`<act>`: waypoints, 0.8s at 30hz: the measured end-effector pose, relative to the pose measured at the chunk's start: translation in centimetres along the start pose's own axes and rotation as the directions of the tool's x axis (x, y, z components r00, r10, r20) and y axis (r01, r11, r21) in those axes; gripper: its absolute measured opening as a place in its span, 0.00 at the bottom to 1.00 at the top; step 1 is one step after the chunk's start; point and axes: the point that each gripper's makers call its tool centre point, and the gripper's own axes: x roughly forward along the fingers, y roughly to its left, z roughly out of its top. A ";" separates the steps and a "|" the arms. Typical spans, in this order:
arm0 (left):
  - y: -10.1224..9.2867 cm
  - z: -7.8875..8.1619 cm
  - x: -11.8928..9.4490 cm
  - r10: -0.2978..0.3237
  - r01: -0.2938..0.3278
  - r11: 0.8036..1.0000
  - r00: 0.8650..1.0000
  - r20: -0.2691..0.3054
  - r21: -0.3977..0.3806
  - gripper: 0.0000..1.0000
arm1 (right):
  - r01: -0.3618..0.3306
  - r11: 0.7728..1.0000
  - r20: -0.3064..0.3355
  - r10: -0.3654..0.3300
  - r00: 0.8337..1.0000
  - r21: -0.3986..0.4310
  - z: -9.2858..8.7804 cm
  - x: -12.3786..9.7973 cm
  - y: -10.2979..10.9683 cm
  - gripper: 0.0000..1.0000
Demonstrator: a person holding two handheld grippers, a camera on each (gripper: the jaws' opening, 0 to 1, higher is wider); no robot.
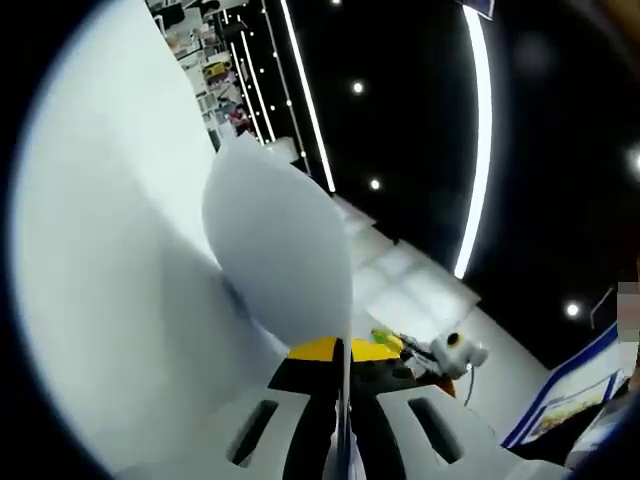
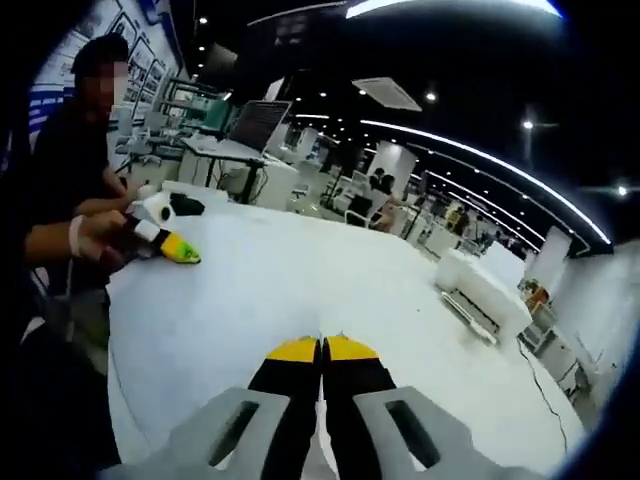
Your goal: Organize the stack of printing papers by aligning and flattening the scattered papers on the table
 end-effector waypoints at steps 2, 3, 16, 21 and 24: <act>0.2 0.2 0.0 -0.002 0.002 1.000 1.000 -0.001 0.002 0.06 | -0.044 0.998 -0.029 0.043 0.999 -0.038 -0.5 0.7 2.3 0.00; 0.2 0.1 0.0 -0.003 0.003 1.000 1.000 -0.002 0.003 0.06 | -0.047 0.998 -0.031 0.045 0.998 -0.050 -0.5 0.9 2.9 0.00; 0.2 0.2 0.0 -0.002 0.002 0.999 1.000 0.003 -0.033 0.11 | -0.132 0.948 -0.039 0.126 0.991 -0.290 1.4 1.9 12.0 0.00; 0.1 0.3 0.1 -0.003 0.003 0.999 1.000 0.007 -0.046 0.14 | -0.158 0.928 -0.044 0.152 0.987 -0.336 1.5 2.2 14.0 0.00; 0.2 0.4 0.0 0.000 0.001 0.999 1.000 0.012 -0.052 0.16 | -0.183 0.916 -0.056 0.175 0.983 -0.358 1.3 2.4 15.2 0.00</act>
